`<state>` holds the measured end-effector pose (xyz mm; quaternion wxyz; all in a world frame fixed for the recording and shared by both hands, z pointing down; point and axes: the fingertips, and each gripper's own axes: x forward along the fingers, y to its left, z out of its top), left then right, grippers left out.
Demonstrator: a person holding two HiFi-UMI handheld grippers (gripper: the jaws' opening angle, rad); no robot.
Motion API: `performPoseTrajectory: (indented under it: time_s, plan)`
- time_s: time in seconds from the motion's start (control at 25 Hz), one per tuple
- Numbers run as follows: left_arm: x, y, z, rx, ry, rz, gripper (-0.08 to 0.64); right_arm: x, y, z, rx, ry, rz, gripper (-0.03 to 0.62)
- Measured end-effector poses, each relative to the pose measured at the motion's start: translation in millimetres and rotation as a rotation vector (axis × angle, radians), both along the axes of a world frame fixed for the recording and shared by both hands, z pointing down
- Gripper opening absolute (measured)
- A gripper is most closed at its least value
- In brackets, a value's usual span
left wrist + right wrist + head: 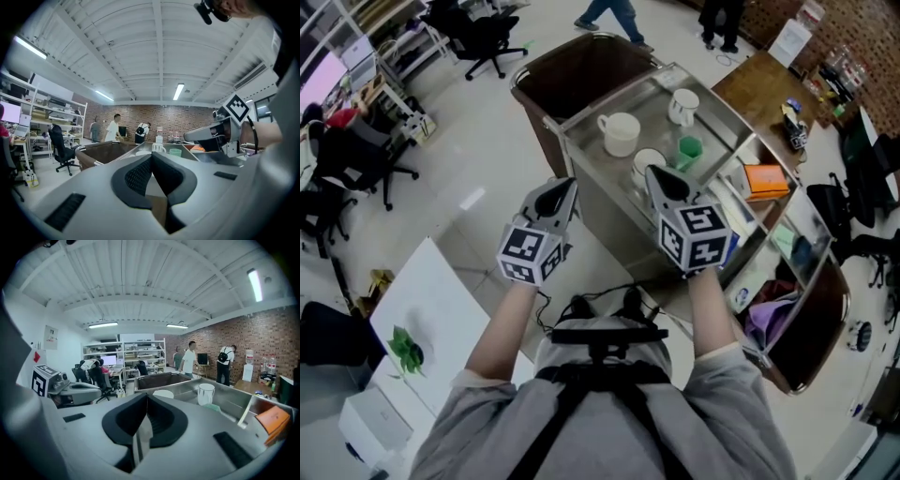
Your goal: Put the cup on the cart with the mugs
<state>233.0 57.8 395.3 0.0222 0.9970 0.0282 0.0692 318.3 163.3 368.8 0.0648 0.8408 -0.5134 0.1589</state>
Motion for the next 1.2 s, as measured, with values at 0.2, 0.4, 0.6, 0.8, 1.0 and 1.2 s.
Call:
performPoseTrajectory:
  time_s: [0.2, 0.4, 0.6, 0.8, 1.0, 1.2]
  plan:
    - [-19, -11, 8, -0.004, -0.016, -0.035, 0.003, -20, 6, 10, 0.083, -0.054, 0.042, 0.008]
    - [-41, -29, 22, -0.024, -0.036, -0.101, 0.003, -39, 1, 28, 0.098, -0.08, 0.031, 0.006]
    - [-66, -47, 32, -0.038, -0.042, -0.172, 0.003, -55, -11, 47, 0.082, -0.083, 0.002, 0.005]
    - [-88, -60, 33, -0.045, -0.04, -0.223, 0.003, -68, -28, 60, 0.048, -0.079, -0.037, 0.003]
    - [-103, -68, 35, -0.049, -0.039, -0.26, 0.003, -80, -41, 67, 0.03, -0.082, -0.067, 0.004]
    - [-110, -71, 37, -0.057, -0.04, -0.27, 0.003, -80, -47, 68, 0.034, -0.09, -0.07, 0.004]
